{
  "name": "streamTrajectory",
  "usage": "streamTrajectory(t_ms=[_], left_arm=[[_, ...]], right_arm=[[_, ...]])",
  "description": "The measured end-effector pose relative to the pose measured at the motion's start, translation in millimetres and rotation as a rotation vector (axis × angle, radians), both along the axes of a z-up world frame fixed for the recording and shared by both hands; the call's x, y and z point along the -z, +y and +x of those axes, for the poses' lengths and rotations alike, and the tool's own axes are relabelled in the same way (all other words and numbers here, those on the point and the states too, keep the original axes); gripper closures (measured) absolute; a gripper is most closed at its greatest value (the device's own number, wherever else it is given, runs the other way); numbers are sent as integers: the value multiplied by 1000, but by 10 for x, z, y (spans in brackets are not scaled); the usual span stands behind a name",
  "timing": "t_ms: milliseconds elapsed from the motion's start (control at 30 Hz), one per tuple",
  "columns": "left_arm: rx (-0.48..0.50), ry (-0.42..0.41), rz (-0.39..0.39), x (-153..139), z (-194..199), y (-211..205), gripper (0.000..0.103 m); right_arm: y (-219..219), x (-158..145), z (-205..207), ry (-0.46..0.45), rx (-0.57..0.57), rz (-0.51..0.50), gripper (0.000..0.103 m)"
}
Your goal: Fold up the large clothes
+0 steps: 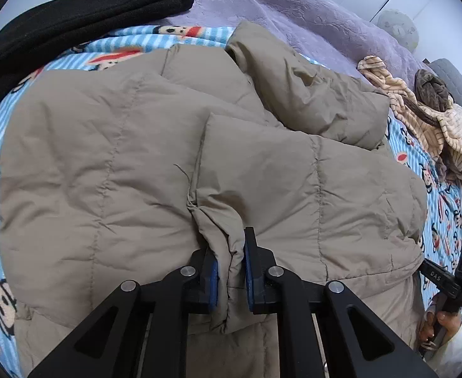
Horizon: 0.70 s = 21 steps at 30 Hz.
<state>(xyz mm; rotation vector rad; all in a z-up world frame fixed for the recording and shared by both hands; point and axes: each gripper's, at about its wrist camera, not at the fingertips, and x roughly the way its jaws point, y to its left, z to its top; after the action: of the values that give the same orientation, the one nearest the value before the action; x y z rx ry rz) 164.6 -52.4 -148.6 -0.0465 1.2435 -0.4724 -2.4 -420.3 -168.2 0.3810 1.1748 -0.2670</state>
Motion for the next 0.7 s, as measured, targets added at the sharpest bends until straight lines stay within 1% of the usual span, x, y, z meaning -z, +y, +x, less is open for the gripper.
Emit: streamTrajectory(t_ms=[67,167,200,267,333,400,467,533,600,667,700], left_arm=[[0,-21,32,-63,2,47,88],[-17,-67,111,-172,-19,120,88],[-21,-72,116,-207,-20,162,88],[-39,-87,126,-275,-21,271,88],[-48,-101,122,-346,-24,315,88],[-50,-124,100,-438,-25,341,88],[-28,-141,76,-519,-15,305,88],[10,-140,47,-547,7,171,88],[43,-138,47,-524,22,2,88],[66,-124,67,-438,22,-157,88],[72,-125,90,-355,33,-215,88]], right_arm=[[-54,15,-30,-7,19,22,97],[-81,-44,-53,2,29,48,97],[-76,-83,-83,8,32,58,93],[-47,-198,-176,19,47,80,91],[47,-309,-355,28,42,94,86],[124,-426,-538,13,38,95,75],[120,-554,-725,-32,75,108,73],[20,-701,-806,-104,149,92,73],[-127,-791,-786,-160,217,98,73],[-290,-785,-626,-200,248,172,73],[-339,-763,-518,-215,250,208,73]])
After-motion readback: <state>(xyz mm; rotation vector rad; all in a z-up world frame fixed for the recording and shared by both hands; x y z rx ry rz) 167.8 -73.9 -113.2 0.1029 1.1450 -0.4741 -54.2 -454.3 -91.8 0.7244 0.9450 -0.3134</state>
